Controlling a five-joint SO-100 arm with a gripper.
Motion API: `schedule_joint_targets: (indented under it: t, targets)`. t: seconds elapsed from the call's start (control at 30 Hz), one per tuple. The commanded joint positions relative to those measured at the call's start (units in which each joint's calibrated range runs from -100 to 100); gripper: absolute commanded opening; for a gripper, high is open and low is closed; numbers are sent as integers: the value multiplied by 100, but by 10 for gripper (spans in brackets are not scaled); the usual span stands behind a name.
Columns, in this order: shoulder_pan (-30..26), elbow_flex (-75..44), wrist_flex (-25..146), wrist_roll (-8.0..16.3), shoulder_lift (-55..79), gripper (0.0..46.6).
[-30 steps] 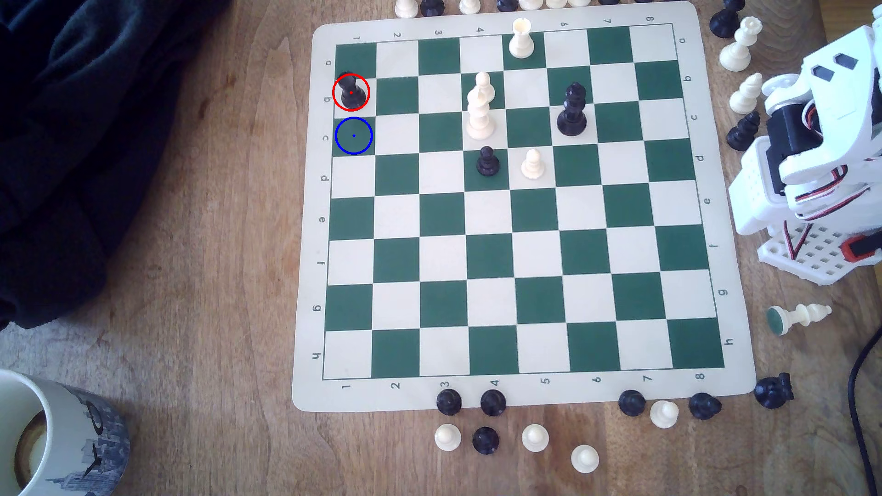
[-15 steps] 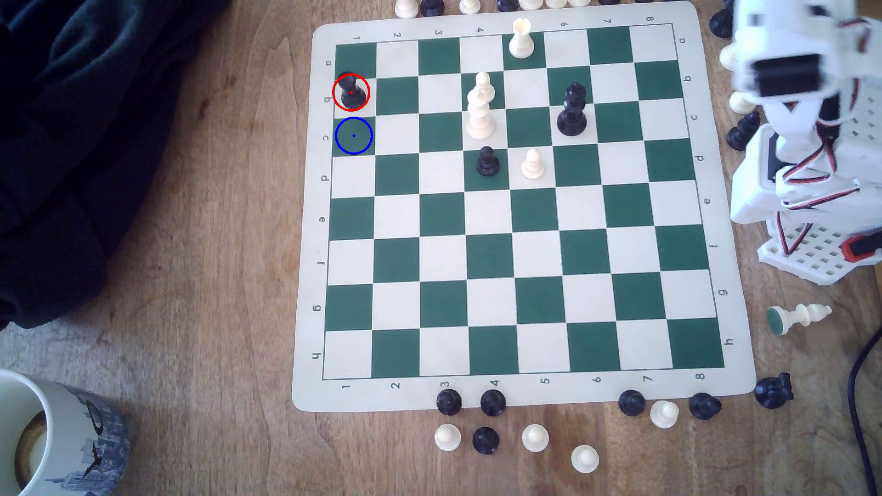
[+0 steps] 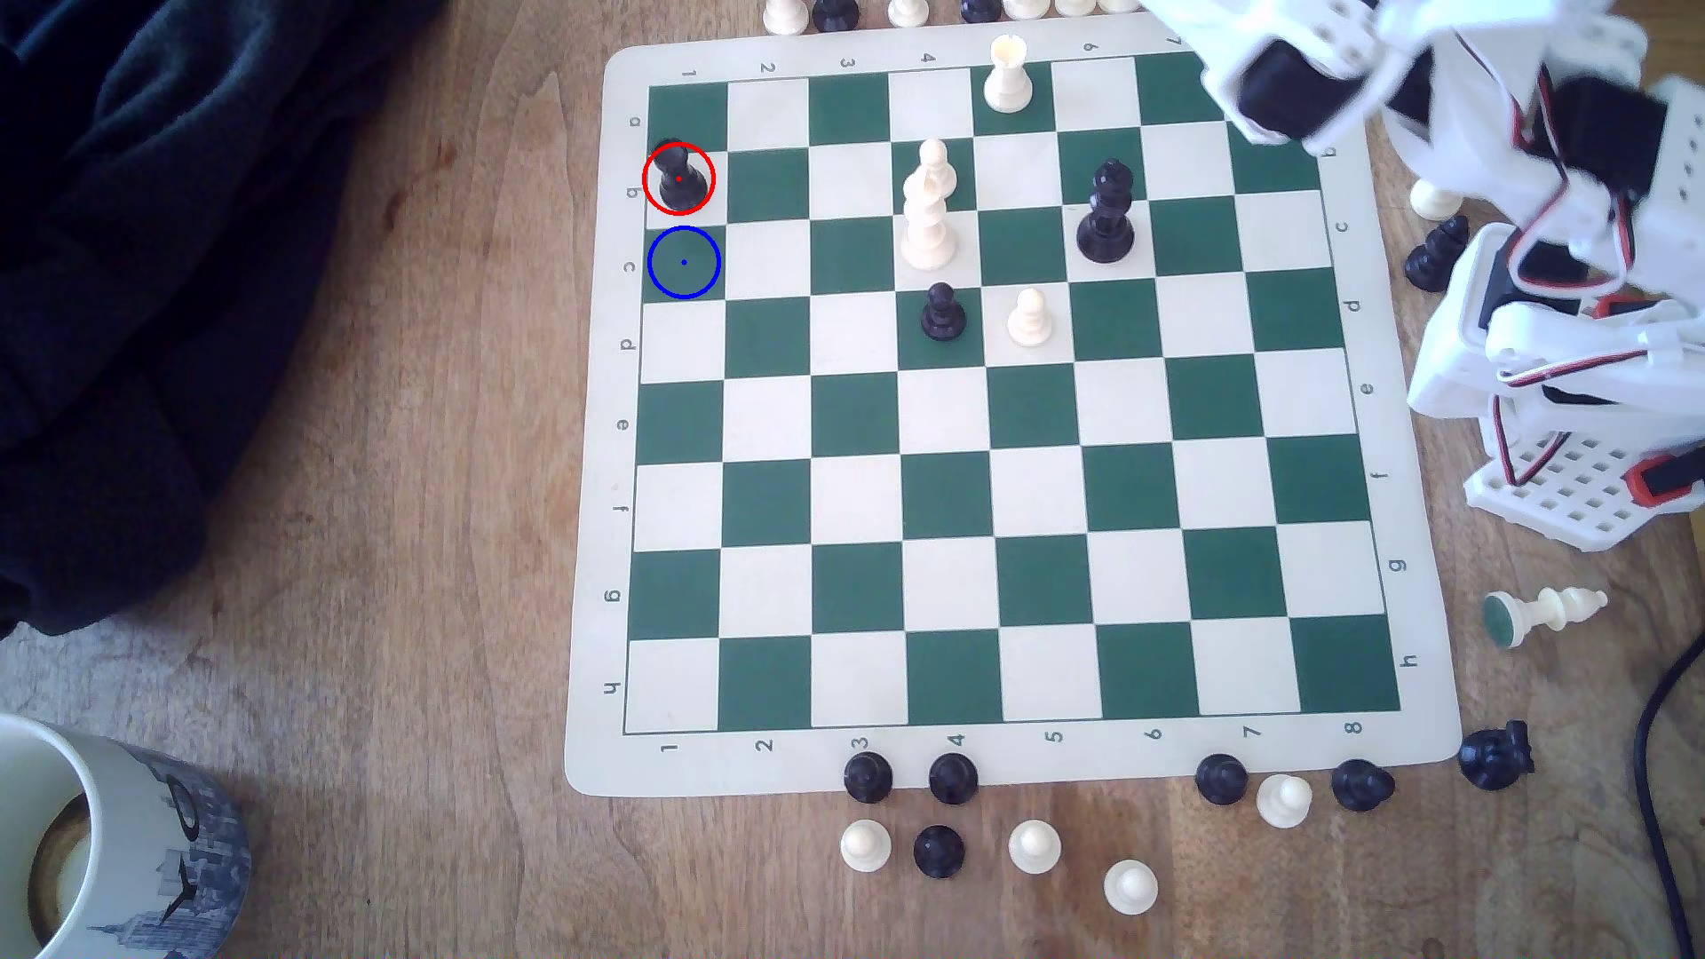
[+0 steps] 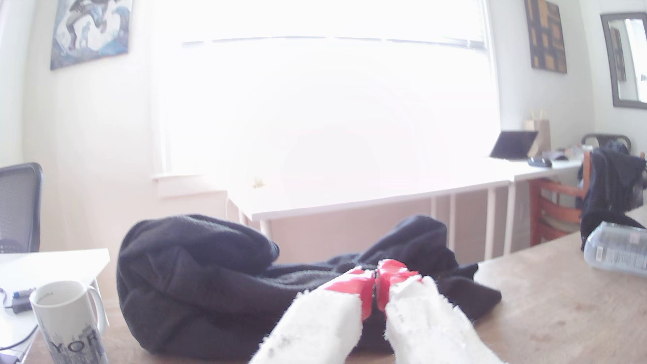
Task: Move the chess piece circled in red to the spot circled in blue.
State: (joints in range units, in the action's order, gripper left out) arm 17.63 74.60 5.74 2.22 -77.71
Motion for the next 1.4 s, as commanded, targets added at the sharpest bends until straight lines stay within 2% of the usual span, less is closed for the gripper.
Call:
schedule_joint_targets:
  t: [0.0,0.07,0.3,0.47,0.5,0.7,0.93,1.17,1.2,1.27,1.37]
  targets:
    - [126,-969,65,5,802,8]
    - [134,-1078,90,-166,1099,2]
    - [-312,-1966,573,-357,2686,2]
    - [-445,-2900,991,-195,3739,2]
    - [-429,-3462,1343,-103,4138,2]
    - [-405,-5829,2858,83,5658,3]
    - [-265,-8394,4021,484,7601,4]
    - [-140,-9736,4406,659,8909,20]
    - [-124,-9926,4463,674,9079,29]
    - [-93,-10371,4520,762,9469,91]
    - [-77,-10606,4520,816,9766,130]
